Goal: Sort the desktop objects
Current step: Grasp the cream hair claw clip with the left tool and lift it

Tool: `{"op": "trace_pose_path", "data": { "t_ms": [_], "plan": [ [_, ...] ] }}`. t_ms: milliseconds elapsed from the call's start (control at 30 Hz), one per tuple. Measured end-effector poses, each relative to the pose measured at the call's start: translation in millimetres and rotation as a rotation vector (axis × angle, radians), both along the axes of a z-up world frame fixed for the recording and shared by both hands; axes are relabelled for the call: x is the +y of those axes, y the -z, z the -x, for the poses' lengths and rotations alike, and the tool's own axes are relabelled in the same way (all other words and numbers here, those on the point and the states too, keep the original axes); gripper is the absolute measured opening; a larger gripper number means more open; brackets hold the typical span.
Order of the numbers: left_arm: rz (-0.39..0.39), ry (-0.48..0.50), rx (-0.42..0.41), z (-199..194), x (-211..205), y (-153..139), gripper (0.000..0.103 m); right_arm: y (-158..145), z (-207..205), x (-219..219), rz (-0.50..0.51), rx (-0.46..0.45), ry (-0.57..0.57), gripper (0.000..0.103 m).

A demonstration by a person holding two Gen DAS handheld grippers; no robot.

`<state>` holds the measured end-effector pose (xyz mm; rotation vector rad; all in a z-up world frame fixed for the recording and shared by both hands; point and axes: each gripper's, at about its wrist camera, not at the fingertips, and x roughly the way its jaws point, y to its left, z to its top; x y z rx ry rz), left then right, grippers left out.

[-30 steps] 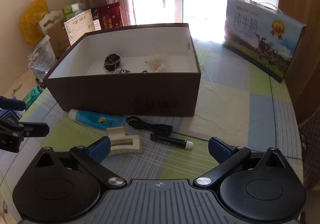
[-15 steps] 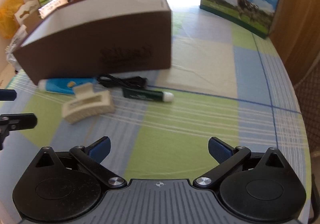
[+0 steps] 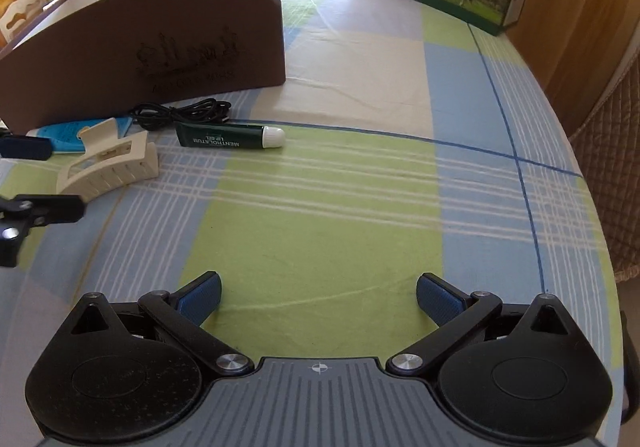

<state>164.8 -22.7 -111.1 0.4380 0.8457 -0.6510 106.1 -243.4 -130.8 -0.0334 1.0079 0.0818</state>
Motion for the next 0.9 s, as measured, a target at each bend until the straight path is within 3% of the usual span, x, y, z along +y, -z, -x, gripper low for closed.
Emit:
{"op": "trace_pose_path", "data": {
  "t_ms": [233, 333, 400, 567, 900],
  "plan": [
    [-0.004, 0.057, -0.001, -20, -12, 10, 0.075, 0, 1, 0, 0.003, -0.006, -0.002, 0.101],
    [0.003, 0.064, 0.019, -25, -17, 13, 0.065, 1, 1, 1, 0.005, -0.011, -0.001, 0.101],
    [0.006, 0.063, 0.035, -26, -19, 16, 0.052, 1, 1, 1, 0.007, -0.013, 0.000, 0.101],
    [0.042, 0.039, 0.056, -22, -13, 17, 0.040, 1, 1, 1, 0.009, -0.013, 0.004, 0.101],
    [0.045, -0.109, 0.073, 0, 18, 12, 0.039, 1, -2, 3, 0.009, -0.004, 0.008, 0.101]
  ]
}}
